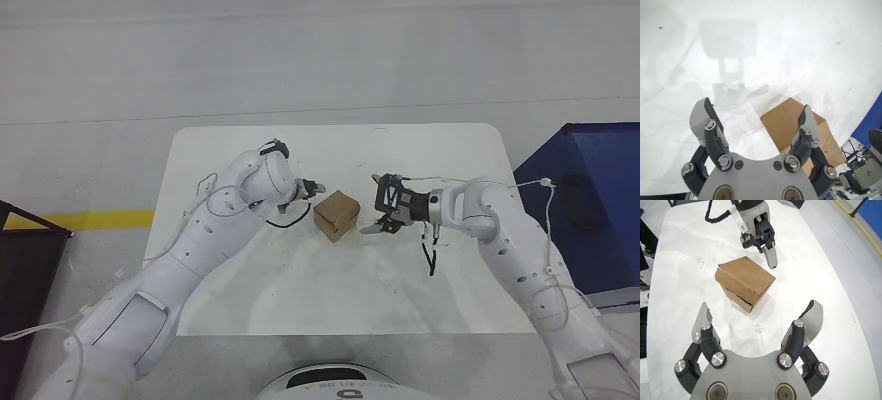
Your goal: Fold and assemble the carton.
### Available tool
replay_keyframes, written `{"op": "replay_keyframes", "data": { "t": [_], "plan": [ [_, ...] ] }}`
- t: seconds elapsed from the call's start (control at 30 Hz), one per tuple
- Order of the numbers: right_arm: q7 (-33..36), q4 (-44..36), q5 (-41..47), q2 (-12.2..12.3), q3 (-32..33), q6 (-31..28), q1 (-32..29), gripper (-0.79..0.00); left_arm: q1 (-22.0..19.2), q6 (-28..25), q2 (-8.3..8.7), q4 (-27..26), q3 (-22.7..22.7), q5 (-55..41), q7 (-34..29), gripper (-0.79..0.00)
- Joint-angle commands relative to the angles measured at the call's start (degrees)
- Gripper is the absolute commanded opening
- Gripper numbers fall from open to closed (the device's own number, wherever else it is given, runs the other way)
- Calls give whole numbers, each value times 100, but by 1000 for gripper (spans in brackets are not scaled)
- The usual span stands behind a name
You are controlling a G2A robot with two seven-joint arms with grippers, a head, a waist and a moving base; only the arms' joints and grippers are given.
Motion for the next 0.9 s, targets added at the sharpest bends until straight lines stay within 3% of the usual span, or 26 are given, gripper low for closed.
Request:
{"op": "replay_keyframes", "data": {
  "t": [0.0,0.27,0.5,0.63,0.87],
  "plan": [
    [43,-79,-161,-9,-109,-102,65,0,37,43,0,-36,10,22,8,0],
    [225,6,-109,-56,-632,-303,674,-6,163,156,18,-210,-6,103,-16,0],
    [490,268,144,-66,-1018,-303,1193,-206,189,147,32,-223,-63,154,-18,0],
    [648,477,225,-110,-1186,-265,1399,-394,212,139,41,-189,-128,150,24,0],
    [902,552,224,-168,-1420,-183,1568,-403,213,93,20,-128,-108,154,22,0]
  ]
}}
